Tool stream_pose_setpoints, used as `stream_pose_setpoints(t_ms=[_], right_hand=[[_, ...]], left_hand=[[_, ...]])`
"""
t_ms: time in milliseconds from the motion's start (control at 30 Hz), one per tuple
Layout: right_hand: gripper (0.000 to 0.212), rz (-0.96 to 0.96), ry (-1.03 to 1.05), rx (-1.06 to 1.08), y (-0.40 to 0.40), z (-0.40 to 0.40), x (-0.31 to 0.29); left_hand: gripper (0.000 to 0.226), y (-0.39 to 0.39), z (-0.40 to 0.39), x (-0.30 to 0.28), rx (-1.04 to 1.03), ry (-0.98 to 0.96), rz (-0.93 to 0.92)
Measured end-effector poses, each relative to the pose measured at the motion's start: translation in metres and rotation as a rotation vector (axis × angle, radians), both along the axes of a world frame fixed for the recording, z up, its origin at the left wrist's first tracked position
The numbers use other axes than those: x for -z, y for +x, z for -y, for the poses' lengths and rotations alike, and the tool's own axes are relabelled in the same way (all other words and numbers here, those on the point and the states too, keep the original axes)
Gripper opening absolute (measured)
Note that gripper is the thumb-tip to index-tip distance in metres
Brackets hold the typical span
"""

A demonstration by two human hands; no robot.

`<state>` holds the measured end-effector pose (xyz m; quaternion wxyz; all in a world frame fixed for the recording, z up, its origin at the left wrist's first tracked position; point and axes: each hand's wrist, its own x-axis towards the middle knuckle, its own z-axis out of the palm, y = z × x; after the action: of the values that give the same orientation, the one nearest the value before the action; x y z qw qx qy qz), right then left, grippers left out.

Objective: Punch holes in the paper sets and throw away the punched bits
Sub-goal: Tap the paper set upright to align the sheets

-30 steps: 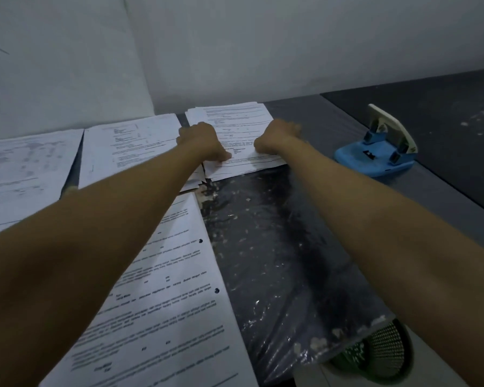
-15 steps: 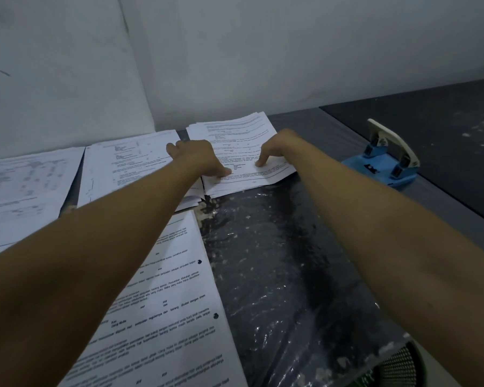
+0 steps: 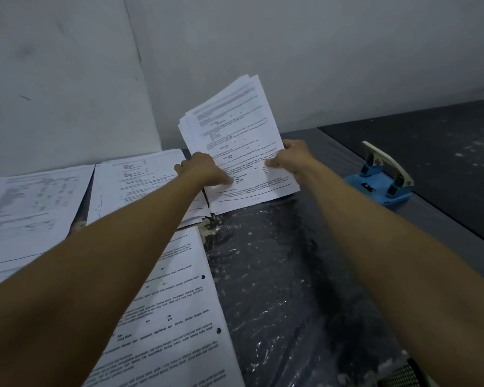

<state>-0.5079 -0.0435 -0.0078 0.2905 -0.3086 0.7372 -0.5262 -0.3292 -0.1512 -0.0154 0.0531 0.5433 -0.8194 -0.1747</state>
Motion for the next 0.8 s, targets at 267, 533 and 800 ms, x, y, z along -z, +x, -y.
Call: stream_pose_setpoints(t_ms=[267, 533, 800], right_hand=[[0.03, 0.053, -0.187, -0.01, 0.004, -0.035, -0.033], [0.033, 0.066, -0.247, 0.025, 0.023, -0.088, -0.06], [0.035, -0.019, -0.262, 0.055, 0.034, -0.144, -0.071]], left_hand=[[0.042, 0.017, -0.012, -0.038, -0.209, 0.325, -1.133], [0.042, 0.038, -0.056, -0.085, 0.107, 0.25, -1.169], [0.046, 0.058, -0.101, -0.087, 0.265, 0.209, -1.176]])
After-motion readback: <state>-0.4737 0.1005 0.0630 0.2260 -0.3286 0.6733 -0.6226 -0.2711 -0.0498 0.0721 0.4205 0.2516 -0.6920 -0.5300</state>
